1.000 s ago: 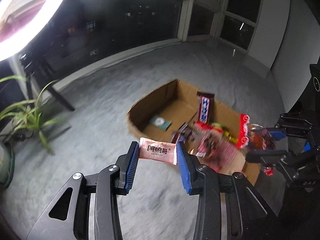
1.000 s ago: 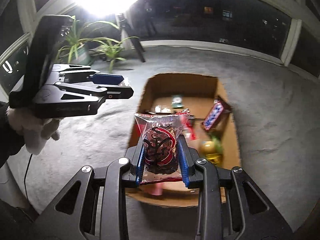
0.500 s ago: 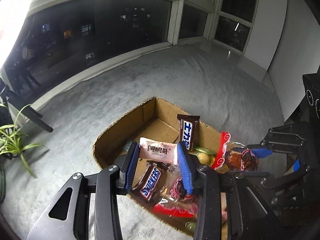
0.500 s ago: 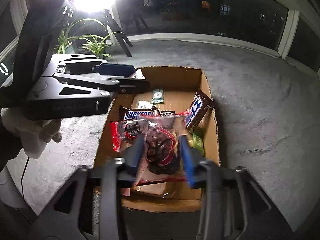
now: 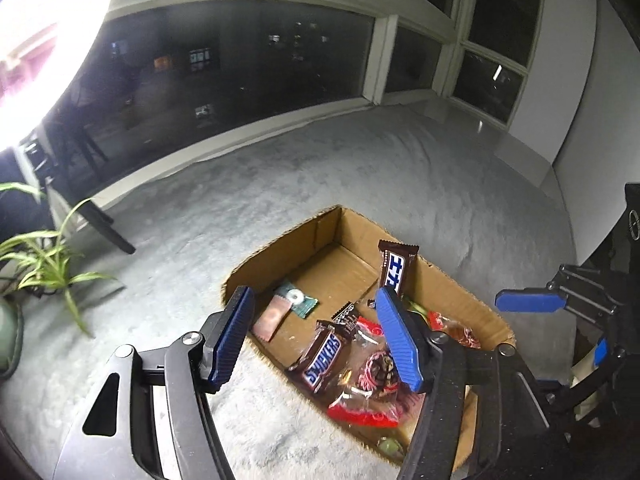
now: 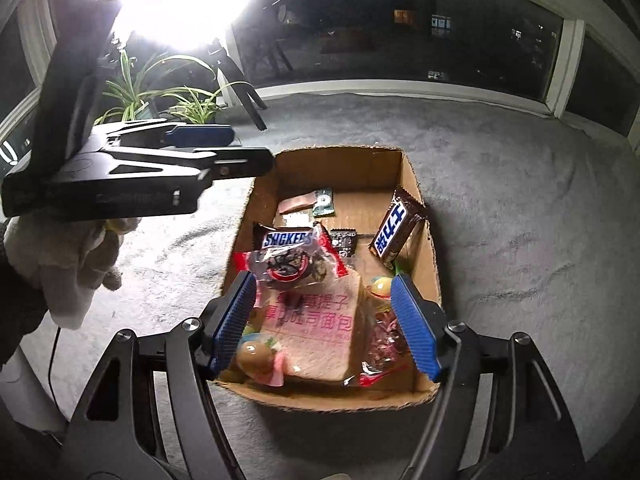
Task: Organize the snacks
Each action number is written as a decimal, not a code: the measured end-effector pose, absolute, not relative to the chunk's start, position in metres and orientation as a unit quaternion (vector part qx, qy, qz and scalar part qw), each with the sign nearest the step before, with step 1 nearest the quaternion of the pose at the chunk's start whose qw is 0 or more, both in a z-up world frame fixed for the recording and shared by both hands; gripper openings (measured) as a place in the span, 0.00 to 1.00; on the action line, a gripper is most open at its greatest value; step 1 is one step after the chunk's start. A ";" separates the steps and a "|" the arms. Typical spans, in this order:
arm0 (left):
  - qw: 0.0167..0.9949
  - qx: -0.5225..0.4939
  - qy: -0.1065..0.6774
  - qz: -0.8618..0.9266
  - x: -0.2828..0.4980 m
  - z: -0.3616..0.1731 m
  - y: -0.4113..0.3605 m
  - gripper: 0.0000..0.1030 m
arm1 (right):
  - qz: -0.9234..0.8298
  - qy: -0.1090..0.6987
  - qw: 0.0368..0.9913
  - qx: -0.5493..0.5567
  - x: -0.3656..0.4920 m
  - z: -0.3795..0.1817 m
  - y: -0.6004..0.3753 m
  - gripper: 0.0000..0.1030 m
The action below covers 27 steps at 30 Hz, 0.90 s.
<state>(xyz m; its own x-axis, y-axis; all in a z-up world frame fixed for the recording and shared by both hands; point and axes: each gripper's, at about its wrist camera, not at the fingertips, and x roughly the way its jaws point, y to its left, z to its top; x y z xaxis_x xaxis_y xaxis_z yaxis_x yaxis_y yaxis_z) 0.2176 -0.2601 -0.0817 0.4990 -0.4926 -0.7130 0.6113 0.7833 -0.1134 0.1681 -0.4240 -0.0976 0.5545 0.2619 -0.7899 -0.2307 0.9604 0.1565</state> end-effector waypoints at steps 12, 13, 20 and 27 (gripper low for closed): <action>0.887 0.052 0.359 -0.285 0.170 -0.053 -0.222 0.62 | 0.097 0.426 0.899 0.022 0.134 -0.062 -0.410 0.82; 0.889 0.051 0.356 -0.282 0.164 -0.051 -0.219 0.62 | 0.093 0.423 0.901 0.020 0.131 -0.059 -0.409 0.82; 0.907 0.043 0.334 -0.253 0.117 -0.035 -0.205 0.77 | 0.061 0.396 0.916 0.015 0.100 -0.036 -0.402 0.98; 0.914 0.030 0.325 -0.241 0.080 -0.026 -0.195 0.77 | 0.032 0.381 0.924 0.002 0.077 -0.025 -0.392 0.98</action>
